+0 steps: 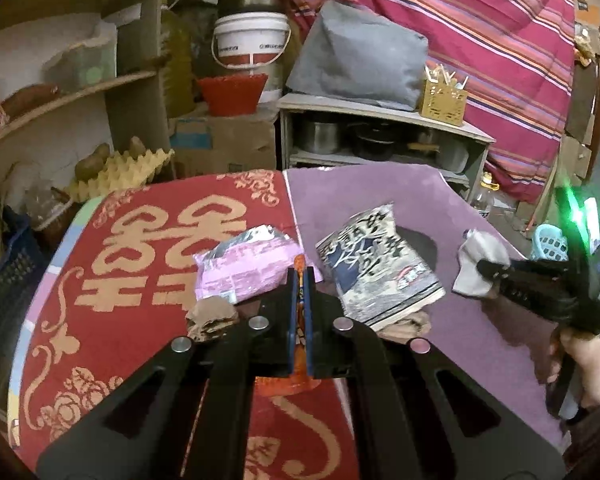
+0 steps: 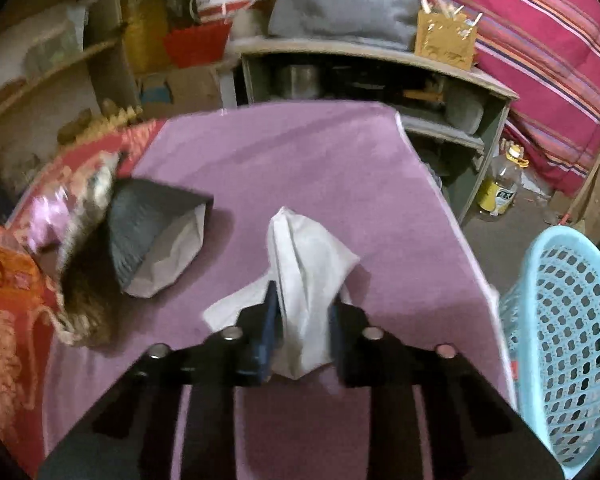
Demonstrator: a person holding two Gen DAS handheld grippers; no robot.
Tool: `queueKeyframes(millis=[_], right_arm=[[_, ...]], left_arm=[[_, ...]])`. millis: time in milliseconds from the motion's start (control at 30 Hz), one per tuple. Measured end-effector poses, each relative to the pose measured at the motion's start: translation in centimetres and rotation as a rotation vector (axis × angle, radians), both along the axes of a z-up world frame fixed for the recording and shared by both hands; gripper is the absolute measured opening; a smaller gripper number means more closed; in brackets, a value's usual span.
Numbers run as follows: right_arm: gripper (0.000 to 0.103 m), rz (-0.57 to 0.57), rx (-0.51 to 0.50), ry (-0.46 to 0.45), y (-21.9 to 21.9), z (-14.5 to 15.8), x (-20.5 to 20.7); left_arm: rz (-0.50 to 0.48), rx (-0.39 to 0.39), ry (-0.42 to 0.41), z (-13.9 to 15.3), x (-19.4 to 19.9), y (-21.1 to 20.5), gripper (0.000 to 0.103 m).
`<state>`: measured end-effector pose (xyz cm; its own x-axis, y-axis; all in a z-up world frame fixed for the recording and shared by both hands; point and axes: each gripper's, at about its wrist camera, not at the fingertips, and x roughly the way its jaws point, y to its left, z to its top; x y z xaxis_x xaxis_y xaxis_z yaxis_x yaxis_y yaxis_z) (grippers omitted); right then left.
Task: Collect trash
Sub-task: 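Carry both items over the light blue basket and open both tools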
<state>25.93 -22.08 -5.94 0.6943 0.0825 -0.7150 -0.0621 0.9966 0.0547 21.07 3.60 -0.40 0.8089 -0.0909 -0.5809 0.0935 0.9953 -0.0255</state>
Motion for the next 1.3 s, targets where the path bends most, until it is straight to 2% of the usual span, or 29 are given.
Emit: queueKeyframes(millis=[200,300,433,633,900,1300], right_arm=[[0.021,-0.015,0.03,-0.084,-3.7,3.4,-2.3],[0.021,-0.052,0.042,-0.115,-6.9,4.8,-3.5],[0.021,-0.106,0.078,-0.138,-11.3,6.0,-4.7],[0.021,-0.204,0.069,-0.163,-17.7,6.6,-7.1],[0.021,-0.366,0.132,-0.189,-26.6,6.4,-10.7],[0.02,-0.43,0.139,-0.172,-30.9,4.7,-11.8]], left_arm=[[-0.033,0.015,-0.048,2.2,-1.0,-3.3,0.001],[-0.063,0.004,-0.064,3.1,-1.0,-5.3,0.001],[-0.126,0.004,-0.094,4.4,-1.0,-9.2,0.001],[-0.236,-0.008,-0.117,5.7,-1.1,-16.4,0.001],[-0.399,-0.032,-0.114,4.9,-1.3,-26.4,0.001],[-0.528,-0.028,-0.03,1.9,0.7,-37.1,0.001]])
